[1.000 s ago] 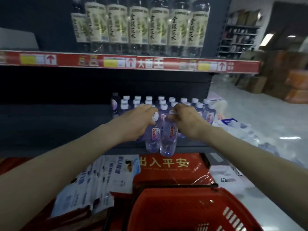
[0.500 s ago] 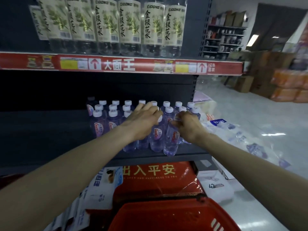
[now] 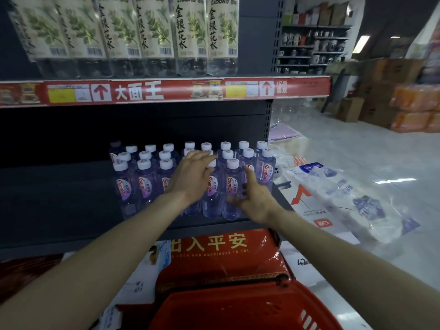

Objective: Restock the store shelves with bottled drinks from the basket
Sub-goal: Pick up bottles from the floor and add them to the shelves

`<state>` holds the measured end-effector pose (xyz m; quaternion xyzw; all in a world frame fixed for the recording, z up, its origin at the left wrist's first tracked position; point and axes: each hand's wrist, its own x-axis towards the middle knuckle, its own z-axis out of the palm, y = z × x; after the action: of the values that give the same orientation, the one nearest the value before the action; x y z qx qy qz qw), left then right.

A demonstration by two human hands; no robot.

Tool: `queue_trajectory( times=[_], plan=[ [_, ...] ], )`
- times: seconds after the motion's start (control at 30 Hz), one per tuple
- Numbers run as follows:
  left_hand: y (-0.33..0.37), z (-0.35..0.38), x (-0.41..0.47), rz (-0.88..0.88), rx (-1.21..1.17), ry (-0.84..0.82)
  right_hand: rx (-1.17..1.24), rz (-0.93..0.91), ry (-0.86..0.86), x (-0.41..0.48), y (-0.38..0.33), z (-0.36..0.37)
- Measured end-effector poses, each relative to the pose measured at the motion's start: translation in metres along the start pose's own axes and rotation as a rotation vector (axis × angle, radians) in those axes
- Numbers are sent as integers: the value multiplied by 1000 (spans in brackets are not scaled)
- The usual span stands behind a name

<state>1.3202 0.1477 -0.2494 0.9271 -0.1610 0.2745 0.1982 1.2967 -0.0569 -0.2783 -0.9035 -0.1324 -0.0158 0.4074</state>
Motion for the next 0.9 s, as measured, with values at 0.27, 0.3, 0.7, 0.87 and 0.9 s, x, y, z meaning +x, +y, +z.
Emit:
queue_trajectory(
  times=[0.27, 0.3, 0.7, 0.87, 0.9],
  plan=[
    [21, 38, -88, -530, -421, 121, -107, 75, -5, 4, 52, 29],
    [19, 49, -94, -570, -411, 47, -105, 77, -7, 8, 58, 33],
    [14, 94, -94, -671, -95, 98, -217, 5, 176, 23, 83, 68],
    [13, 107, -99, -661, 30, 112, -340, 45, 249, 17, 81, 88],
    [13, 109, -101, -653, 34, 117, -345, 47, 255, 16, 80, 90]
  ],
)
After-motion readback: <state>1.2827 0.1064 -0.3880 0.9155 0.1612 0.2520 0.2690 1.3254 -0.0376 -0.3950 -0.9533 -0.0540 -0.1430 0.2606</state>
